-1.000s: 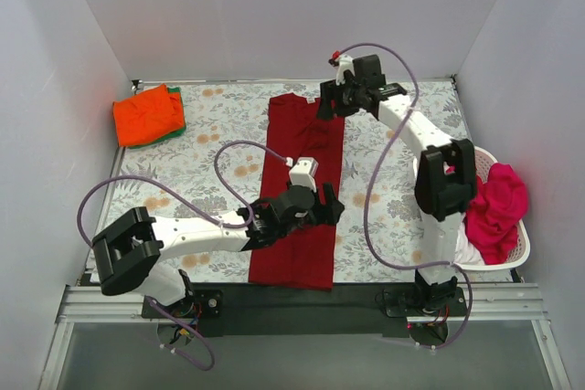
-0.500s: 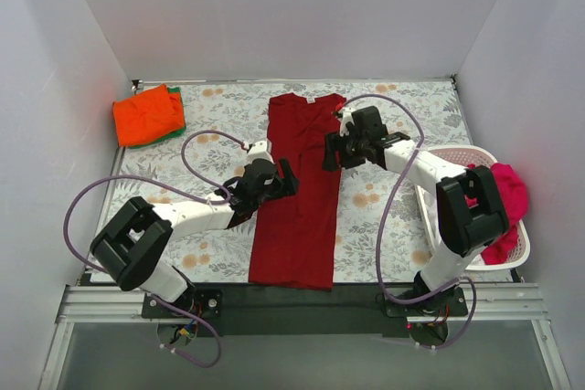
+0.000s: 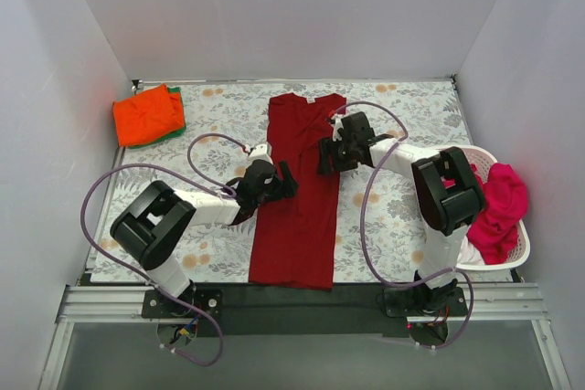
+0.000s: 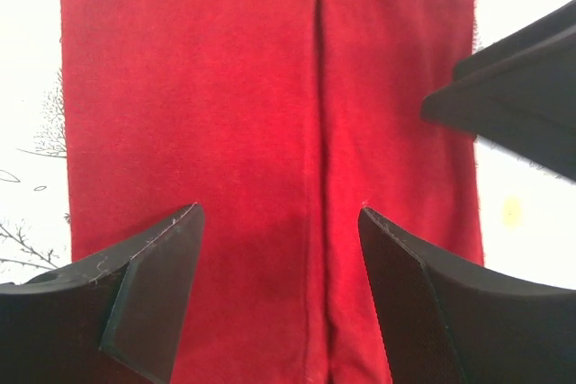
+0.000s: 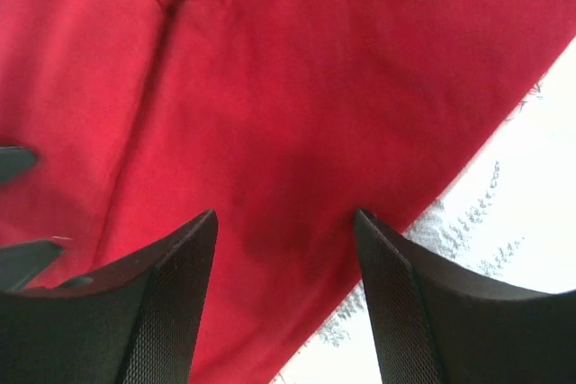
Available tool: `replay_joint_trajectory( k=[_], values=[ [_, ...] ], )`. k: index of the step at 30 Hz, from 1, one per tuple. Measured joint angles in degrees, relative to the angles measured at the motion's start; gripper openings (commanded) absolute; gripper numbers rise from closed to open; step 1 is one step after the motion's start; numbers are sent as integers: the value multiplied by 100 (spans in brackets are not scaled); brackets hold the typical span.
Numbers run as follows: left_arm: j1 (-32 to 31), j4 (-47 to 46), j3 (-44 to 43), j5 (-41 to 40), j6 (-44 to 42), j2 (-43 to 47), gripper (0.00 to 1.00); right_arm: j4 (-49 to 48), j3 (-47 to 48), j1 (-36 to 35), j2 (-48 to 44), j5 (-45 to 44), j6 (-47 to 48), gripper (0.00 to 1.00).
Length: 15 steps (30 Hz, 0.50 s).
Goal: Fold and stack the t-shirts
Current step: Fold the tshirt
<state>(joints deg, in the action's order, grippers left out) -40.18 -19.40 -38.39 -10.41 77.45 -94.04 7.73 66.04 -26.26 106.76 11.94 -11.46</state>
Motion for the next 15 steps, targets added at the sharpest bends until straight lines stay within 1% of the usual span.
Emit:
replay_joint_trajectory(
  k=[7,15],
  values=[
    [136,-387,-48,199,57,-293,64,-118,511,2,476,-22,-26,57],
    [455,-739,-411,564,142,-778,64,-68,1357,31,1095,-70,-15,57]
  ],
)
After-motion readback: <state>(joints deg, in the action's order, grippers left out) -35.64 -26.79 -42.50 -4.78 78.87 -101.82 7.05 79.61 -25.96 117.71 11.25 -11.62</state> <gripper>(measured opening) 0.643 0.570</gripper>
